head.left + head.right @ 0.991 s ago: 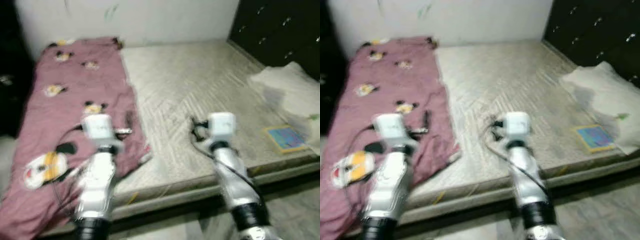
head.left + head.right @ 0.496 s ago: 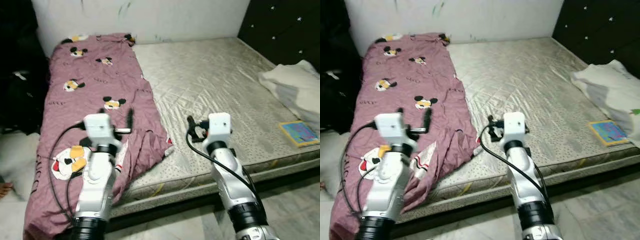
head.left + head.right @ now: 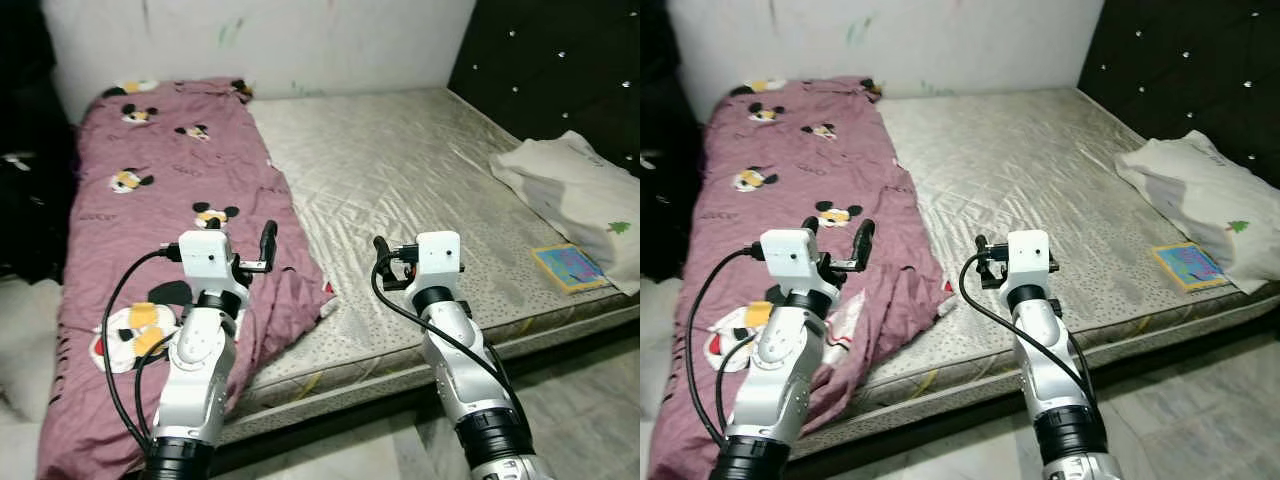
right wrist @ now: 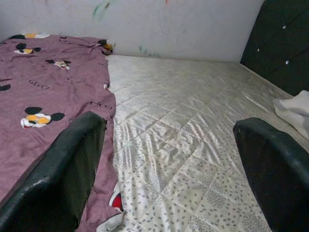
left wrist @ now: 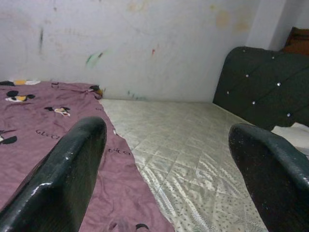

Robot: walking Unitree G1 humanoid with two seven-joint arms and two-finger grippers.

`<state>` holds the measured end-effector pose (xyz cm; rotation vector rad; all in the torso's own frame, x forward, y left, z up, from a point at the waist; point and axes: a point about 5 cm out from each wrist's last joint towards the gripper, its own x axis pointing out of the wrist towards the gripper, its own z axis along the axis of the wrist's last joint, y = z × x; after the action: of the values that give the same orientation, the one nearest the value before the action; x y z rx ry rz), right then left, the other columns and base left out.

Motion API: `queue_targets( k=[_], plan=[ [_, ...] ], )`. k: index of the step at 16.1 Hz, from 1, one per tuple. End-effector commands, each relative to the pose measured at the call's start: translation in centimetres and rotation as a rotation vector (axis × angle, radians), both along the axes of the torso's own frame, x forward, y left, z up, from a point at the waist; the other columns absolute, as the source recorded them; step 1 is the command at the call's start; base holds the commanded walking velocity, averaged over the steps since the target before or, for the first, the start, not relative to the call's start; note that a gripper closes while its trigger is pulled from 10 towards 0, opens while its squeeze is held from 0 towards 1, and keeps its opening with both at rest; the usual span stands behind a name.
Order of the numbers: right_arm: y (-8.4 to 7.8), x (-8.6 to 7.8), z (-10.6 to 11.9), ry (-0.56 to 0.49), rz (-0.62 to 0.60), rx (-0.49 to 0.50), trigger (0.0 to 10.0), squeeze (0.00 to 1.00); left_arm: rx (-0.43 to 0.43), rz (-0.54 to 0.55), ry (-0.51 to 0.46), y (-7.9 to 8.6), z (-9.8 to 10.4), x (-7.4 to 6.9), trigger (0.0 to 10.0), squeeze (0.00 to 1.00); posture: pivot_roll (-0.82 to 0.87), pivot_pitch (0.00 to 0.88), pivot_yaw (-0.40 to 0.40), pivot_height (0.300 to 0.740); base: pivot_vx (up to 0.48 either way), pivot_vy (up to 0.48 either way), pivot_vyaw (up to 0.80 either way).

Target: Clean up the room

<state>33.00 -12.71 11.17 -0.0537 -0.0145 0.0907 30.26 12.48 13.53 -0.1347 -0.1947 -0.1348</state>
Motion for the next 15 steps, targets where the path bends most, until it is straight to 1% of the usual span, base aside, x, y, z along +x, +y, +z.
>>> queue_targets(
  k=[1,8,12,14,15],
  plan=[
    [-0.31,0.15,0.30,-0.011,-0.012,0.002,10.0,0.00,-0.001,-0.008,-0.015,-0.12,0.32,0.00,10.0,0.00,-0.08,0.036,-0.029,0.740,0.307,0.000,0.00],
    [-0.39,0.22,0.36,-0.011,-0.018,0.005,10.0,0.00,-0.010,0.001,-0.009,-0.14,0.23,0.01,10.0,0.00,-0.09,0.042,-0.028,0.740,0.304,0.000,0.00],
    [-0.42,0.27,0.39,-0.011,-0.018,0.010,10.0,0.00,-0.012,0.035,0.020,-0.48,0.05,0.26,10.0,0.00,-0.09,0.046,-0.030,0.740,0.000,0.000,0.00],
    [-0.44,0.26,0.43,-0.015,-0.016,0.018,10.0,0.00,-0.025,0.045,0.031,-0.37,-0.11,0.33,10.0,0.00,-0.09,0.046,-0.030,0.740,0.000,0.000,0.00],
    [-0.32,0.23,0.54,-0.025,-0.004,-0.010,10.0,0.00,-0.022,0.043,0.028,-0.37,-0.07,0.34,10.0,0.00,-0.09,0.046,-0.030,0.740,0.000,0.285,0.00]
  ],
)
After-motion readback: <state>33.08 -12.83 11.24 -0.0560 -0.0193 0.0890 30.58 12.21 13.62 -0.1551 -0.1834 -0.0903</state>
